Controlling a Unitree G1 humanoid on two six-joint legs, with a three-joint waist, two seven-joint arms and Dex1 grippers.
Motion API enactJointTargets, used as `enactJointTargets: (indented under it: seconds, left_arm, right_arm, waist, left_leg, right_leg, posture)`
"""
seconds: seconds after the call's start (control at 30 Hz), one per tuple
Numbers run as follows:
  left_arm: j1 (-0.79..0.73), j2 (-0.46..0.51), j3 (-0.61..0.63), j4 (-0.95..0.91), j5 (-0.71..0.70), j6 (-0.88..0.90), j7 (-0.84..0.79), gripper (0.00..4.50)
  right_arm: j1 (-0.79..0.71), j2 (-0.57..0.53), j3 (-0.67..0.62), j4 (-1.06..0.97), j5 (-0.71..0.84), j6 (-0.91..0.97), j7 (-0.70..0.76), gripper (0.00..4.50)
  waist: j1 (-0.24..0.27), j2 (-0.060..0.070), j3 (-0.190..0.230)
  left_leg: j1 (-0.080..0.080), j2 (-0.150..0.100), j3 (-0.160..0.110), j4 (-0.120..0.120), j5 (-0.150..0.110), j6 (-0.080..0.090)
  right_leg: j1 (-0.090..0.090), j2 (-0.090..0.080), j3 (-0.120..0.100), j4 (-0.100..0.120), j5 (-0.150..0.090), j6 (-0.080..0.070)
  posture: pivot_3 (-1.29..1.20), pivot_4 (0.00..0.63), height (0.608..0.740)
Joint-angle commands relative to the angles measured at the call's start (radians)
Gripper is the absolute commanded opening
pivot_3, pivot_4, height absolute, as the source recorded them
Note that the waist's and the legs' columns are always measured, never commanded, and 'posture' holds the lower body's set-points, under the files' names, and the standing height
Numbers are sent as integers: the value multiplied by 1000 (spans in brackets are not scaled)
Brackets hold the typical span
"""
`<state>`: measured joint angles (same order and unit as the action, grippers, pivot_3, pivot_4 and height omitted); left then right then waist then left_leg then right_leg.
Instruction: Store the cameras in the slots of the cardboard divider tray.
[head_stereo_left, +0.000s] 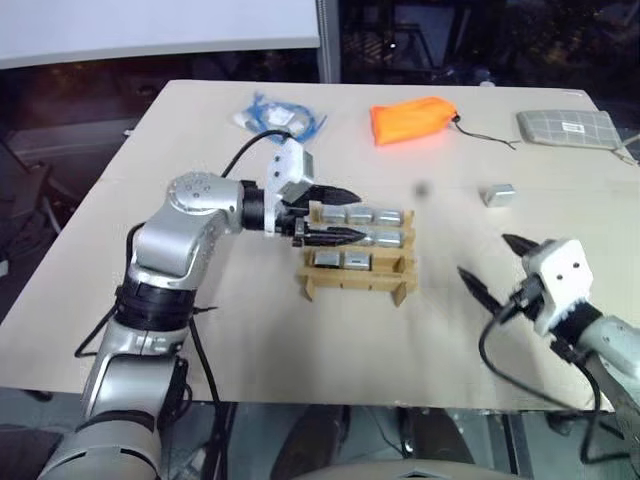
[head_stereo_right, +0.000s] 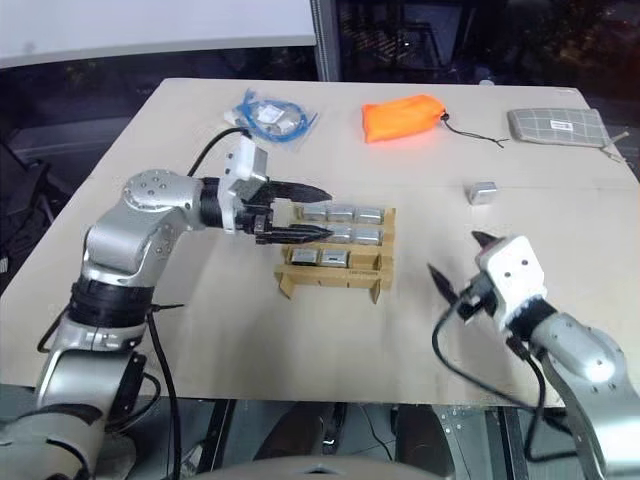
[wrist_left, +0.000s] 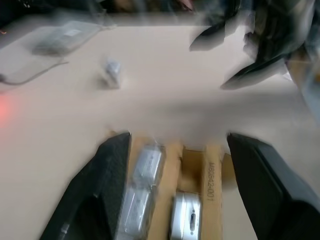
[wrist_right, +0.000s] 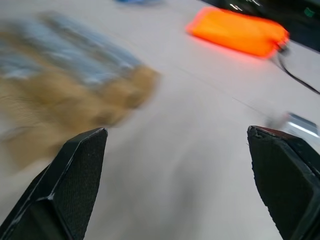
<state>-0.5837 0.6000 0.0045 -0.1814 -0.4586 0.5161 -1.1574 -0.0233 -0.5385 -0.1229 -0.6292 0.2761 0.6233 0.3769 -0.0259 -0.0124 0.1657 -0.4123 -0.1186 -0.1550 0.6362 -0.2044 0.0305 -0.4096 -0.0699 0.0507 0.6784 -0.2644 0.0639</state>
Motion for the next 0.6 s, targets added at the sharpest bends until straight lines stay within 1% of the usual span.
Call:
enactJointTargets:
  seconds: [0.03, 0.13, 0.27, 0.37, 0.43, 0.6]
  left_arm:
    - [147, -16, 94, -177, -59, 27, 127, 3160]
    - [289, -27, 156, -289, -116, 51, 200, 3160]
    - [386, -31, 197, -398, -174, 85, 288, 3160]
    - [466, -32, 229, -469, -197, 98, 348, 3160]
    - [495, -29, 238, -498, -212, 101, 375, 3160]
    - [539, -15, 257, -540, -246, 104, 422, 3160]
  right_arm:
    - [-191, 40, 9, 253, -70, -10, -88, 4454]
    - [-373, 77, -10, 511, -103, -60, -141, 4454]
    - [-508, 78, -9, 755, -144, -159, -151, 4454]
    - [-614, 83, -15, 953, -156, -225, -156, 4454]
    - [-653, 80, -8, 1036, -172, -266, -151, 4454]
    - [-711, 84, -8, 1168, -184, -329, -141, 4454]
  waist:
    - [0, 0, 0]
    - [8, 1, 0]
    - [26, 1, 0]
    - [18, 1, 0]
    - [12, 1, 0]
    - [10, 1, 0]
  left_leg:
    - [0, 0, 0, 0, 0, 0]
    - [-1, 0, -1, 0, 0, 0]
    - [-2, -1, 0, -1, 0, -1]
    - [-2, -1, 2, -1, 0, 0]
    - [-1, -1, 3, -2, 0, 0]
    - [-1, 0, 4, -2, 0, 0]
  right_leg:
    - [0, -1, 0, 1, 0, 0]
    - [-1, 0, -1, 0, 0, 0]
    - [-2, -1, -1, 0, 0, -1]
    - [-2, -1, 1, 0, 0, -1]
    - [-2, 0, 2, 0, 0, -1]
    - [-3, 0, 3, 1, 0, -1]
  posture:
    - [0, 150, 740]
    - [0, 150, 740]
    - [0, 150, 740]
    - [0, 150, 740]
    - [0, 150, 740]
    - [0, 150, 740]
